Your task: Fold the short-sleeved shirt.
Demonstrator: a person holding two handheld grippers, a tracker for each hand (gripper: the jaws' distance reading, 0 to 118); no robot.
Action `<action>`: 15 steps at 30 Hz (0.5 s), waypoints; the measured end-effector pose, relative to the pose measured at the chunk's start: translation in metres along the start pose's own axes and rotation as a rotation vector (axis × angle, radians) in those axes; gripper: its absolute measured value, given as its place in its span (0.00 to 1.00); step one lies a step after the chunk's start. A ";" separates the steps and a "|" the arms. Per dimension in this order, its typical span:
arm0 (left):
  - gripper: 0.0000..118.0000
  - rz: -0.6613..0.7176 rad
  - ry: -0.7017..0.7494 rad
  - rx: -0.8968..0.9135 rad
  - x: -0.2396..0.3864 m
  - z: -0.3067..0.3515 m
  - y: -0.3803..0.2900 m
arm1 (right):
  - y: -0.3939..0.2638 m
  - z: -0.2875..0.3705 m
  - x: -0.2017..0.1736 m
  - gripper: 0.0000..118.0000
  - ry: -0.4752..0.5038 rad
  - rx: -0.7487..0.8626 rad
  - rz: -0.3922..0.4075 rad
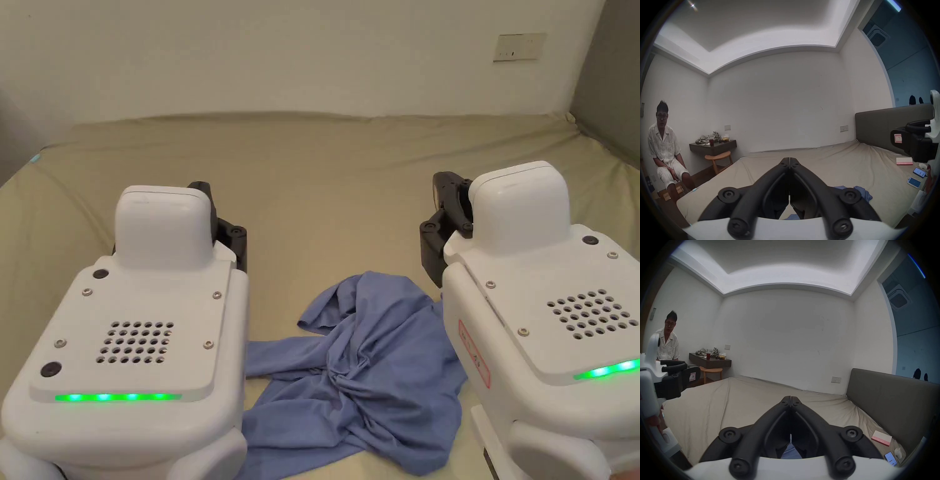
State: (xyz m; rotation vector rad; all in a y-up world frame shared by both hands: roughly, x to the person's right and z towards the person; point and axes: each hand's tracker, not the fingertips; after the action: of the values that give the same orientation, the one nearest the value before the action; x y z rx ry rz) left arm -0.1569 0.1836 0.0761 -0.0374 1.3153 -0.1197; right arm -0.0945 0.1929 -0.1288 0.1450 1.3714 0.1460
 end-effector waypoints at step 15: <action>0.00 -0.019 -0.051 -0.058 0.013 -0.013 -0.010 | -0.017 -0.001 0.002 0.00 0.003 -0.037 -0.009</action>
State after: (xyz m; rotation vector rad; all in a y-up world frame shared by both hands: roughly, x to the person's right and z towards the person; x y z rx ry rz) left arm -0.1670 0.1731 0.0611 -0.1017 1.2676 -0.0964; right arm -0.0950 0.1765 -0.1347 0.1082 1.3711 0.1637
